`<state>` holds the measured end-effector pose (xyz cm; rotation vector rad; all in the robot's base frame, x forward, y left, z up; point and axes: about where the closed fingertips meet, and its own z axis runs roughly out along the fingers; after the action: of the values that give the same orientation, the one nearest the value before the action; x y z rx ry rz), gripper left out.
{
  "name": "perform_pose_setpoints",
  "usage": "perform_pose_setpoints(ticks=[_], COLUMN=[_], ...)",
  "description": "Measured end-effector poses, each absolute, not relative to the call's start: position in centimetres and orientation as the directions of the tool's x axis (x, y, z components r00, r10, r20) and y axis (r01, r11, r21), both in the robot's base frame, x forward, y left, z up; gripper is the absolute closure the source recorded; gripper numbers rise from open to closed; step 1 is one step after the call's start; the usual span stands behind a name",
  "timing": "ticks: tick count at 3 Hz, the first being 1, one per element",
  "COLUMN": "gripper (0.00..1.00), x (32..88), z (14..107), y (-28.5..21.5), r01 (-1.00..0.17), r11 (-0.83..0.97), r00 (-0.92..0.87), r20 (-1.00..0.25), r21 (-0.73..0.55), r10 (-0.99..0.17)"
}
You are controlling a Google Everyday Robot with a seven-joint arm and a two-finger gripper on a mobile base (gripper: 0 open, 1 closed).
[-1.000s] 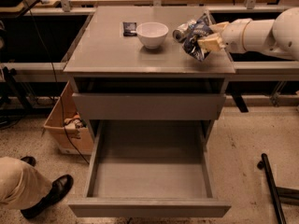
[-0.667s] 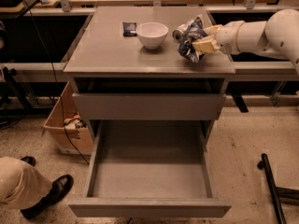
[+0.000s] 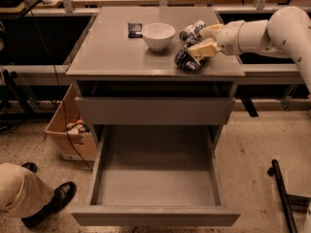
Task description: Pick blue chip bag from middle drawer and place on counter
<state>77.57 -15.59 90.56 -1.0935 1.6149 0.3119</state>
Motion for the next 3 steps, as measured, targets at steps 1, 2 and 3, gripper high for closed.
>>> perform_pose_setpoints(ticks=[1, 2, 3], gripper=[0.0, 0.0, 0.0], x=[77.4, 76.4, 73.9], z=[91.0, 91.8, 91.9], y=[-14.6, -15.7, -19.3], r01=[-0.789, -0.791, -0.81], r11=[0.519, 0.519, 0.512], r00=[0.048, 0.059, 0.053], r20=[-0.875, -0.885, -0.904], r21=[-0.329, -0.323, -0.288], r10=[-0.482, -0.462, -0.425])
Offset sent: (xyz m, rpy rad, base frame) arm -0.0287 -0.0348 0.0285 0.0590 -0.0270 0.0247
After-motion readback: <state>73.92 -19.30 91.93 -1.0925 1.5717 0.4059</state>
